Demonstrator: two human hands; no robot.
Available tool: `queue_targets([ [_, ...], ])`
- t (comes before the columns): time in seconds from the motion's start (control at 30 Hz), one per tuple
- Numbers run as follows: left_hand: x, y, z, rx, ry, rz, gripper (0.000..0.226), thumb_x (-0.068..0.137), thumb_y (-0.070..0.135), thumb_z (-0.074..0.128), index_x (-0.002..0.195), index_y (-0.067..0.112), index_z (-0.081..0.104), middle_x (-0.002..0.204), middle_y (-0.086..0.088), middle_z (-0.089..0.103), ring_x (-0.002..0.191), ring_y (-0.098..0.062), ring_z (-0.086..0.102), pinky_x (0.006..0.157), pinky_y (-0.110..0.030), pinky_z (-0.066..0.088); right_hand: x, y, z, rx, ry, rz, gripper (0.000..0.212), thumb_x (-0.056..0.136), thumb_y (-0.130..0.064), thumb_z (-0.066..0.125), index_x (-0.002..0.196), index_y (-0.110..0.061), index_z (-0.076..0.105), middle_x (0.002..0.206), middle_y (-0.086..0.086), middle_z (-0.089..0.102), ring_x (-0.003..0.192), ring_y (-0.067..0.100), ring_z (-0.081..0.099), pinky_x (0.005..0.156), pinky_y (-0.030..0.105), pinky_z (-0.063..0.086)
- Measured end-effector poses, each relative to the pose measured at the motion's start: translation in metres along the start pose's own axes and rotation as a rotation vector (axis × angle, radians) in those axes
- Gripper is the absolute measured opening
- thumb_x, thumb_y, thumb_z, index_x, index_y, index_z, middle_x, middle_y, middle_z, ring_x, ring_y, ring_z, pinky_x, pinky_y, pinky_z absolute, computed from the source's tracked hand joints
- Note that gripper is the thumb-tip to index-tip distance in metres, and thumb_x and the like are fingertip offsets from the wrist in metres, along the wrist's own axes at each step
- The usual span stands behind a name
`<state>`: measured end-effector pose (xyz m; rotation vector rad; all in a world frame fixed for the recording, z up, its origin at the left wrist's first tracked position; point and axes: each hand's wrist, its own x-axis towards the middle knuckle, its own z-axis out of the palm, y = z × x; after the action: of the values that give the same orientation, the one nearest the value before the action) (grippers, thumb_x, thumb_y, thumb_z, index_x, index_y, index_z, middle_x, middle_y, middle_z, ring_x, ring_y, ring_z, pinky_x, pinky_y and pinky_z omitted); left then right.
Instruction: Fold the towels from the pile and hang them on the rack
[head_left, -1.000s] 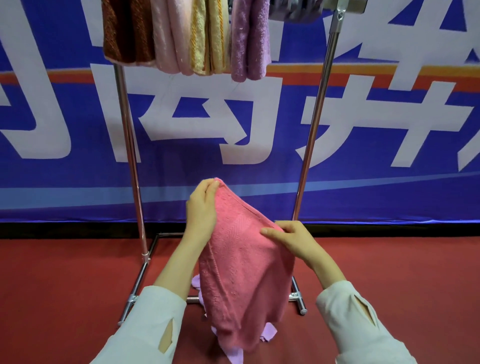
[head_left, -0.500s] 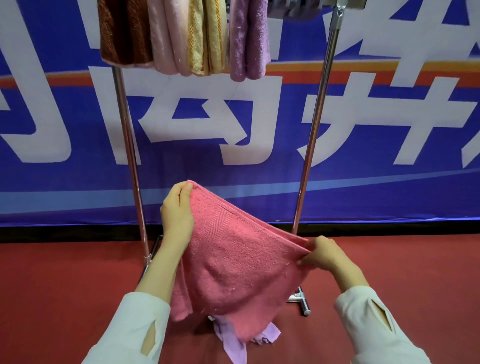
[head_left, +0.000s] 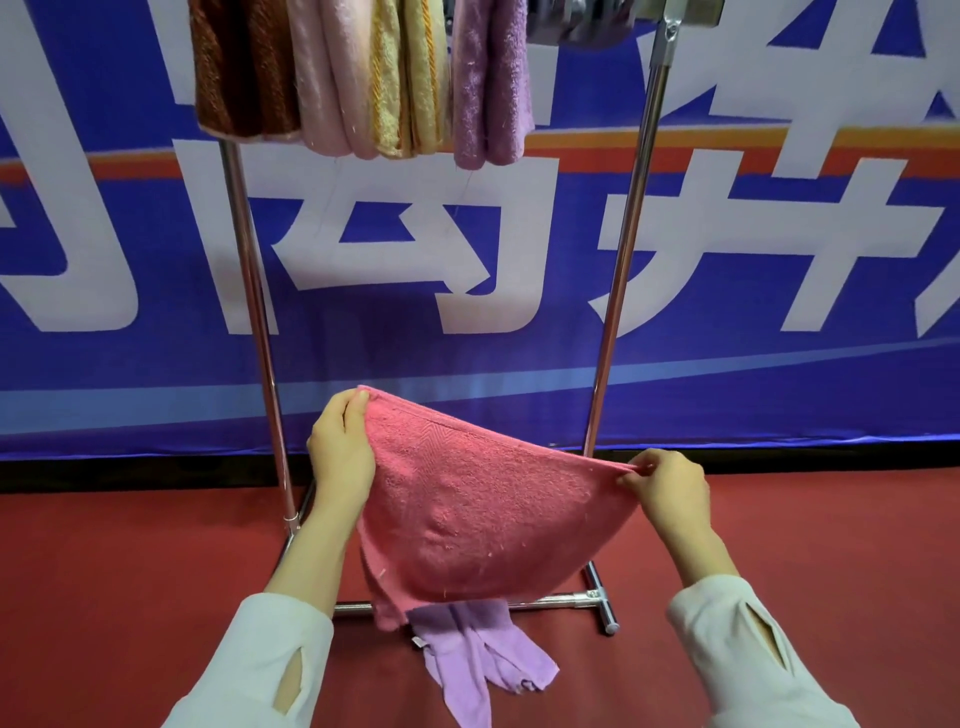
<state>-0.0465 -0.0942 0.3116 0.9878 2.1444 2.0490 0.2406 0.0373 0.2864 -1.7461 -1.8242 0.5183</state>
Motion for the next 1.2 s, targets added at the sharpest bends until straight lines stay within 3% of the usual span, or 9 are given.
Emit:
queue_targets([
  [0.17,0.001,-0.002,0.001,0.003,0.014,-0.011,0.026,0.1,0.017,0.045,0.108,0.001,0.064,0.109,-0.013,0.067,0.101,-0.026,0.057,0.087,-0.031,0.039,-0.001,-0.004,-0.003,0.016,0.048,0.016,0.01,0.082,-0.023,0.073,0.09,-0.018,0.074,0.095,0.015,0.07,0.099,0.036,0.062,0.072,0.03,0.037],
  [0.27,0.001,-0.004,0.0,0.002,0.021,-0.027,0.027,0.1,0.017,0.045,0.109,0.0,0.064,0.111,-0.014,0.066,0.106,-0.028,0.057,0.089,-0.031,0.039,0.0,-0.005,-0.002,0.002,0.005,-0.026,0.011,0.082,-0.023,0.074,0.091,-0.019,0.075,0.105,0.013,0.056,0.112,0.035,0.047,0.082,0.032,0.037],
  [0.37,0.001,-0.008,-0.002,-0.019,0.036,-0.062,0.028,0.1,0.017,0.045,0.112,0.0,0.063,0.113,-0.016,0.066,0.108,-0.03,0.057,0.09,-0.032,0.04,0.003,0.0,0.0,0.009,0.017,-0.095,0.005,0.082,-0.025,0.074,0.086,-0.022,0.072,0.1,0.012,0.055,0.111,0.033,0.042,0.078,0.027,0.024],
  [0.5,0.003,-0.013,-0.003,-0.065,0.069,-0.137,0.029,0.1,0.019,0.045,0.111,0.0,0.063,0.111,-0.017,0.066,0.106,-0.032,0.057,0.087,-0.033,0.04,-0.002,-0.001,-0.011,0.655,-0.108,-0.031,0.011,0.084,-0.009,0.071,0.075,-0.014,0.067,0.072,0.002,0.063,0.077,0.018,0.053,0.065,0.024,0.041],
  [0.63,0.004,-0.018,-0.003,-0.079,0.083,-0.198,0.029,0.099,0.021,0.045,0.111,0.001,0.063,0.111,-0.018,0.065,0.107,-0.034,0.056,0.089,-0.036,0.041,-0.006,-0.004,-0.022,1.001,-0.141,0.008,0.008,0.088,-0.011,0.067,0.088,-0.016,0.074,0.084,0.002,0.07,0.079,0.01,0.058,0.075,0.024,0.045],
  [0.8,0.002,-0.016,-0.004,-0.026,0.13,-0.21,0.031,0.1,0.02,0.044,0.111,-0.001,0.062,0.113,-0.022,0.064,0.106,-0.035,0.055,0.089,-0.037,0.039,-0.007,-0.007,-0.025,0.736,0.053,-0.109,0.007,0.086,-0.024,0.07,0.081,-0.021,0.075,0.074,-0.006,0.068,0.074,0.006,0.055,0.069,0.027,0.043],
  [0.9,-0.002,-0.01,-0.002,0.034,0.08,-0.164,0.031,0.1,0.02,0.043,0.11,-0.002,0.062,0.113,-0.023,0.064,0.106,-0.037,0.055,0.089,-0.038,0.039,-0.008,-0.011,-0.027,0.832,0.07,-0.066,0.006,0.085,-0.022,0.072,0.081,-0.018,0.073,0.076,-0.001,0.068,0.072,0.009,0.056,0.068,0.027,0.045],
  [1.07,-0.018,0.019,0.017,0.102,-0.146,-0.081,0.029,0.098,0.026,0.049,0.103,0.003,0.066,0.104,-0.016,0.069,0.102,-0.031,0.06,0.086,-0.035,0.041,-0.016,-0.032,-0.026,0.919,-0.199,-0.006,0.005,0.089,-0.009,0.066,0.09,-0.014,0.067,0.076,0.008,0.057,0.052,0.009,0.047,0.049,0.018,0.043],
  [1.2,-0.041,0.039,0.036,0.122,-0.299,-0.016,0.026,0.096,0.026,0.052,0.097,0.005,0.069,0.093,-0.008,0.07,0.09,-0.021,0.059,0.07,-0.023,0.032,-0.034,-0.058,-0.03,1.048,-0.502,-0.031,0.005,0.089,-0.004,0.063,0.09,-0.006,0.068,0.078,0.005,0.062,0.052,0.004,0.058,0.054,0.015,0.052],
])
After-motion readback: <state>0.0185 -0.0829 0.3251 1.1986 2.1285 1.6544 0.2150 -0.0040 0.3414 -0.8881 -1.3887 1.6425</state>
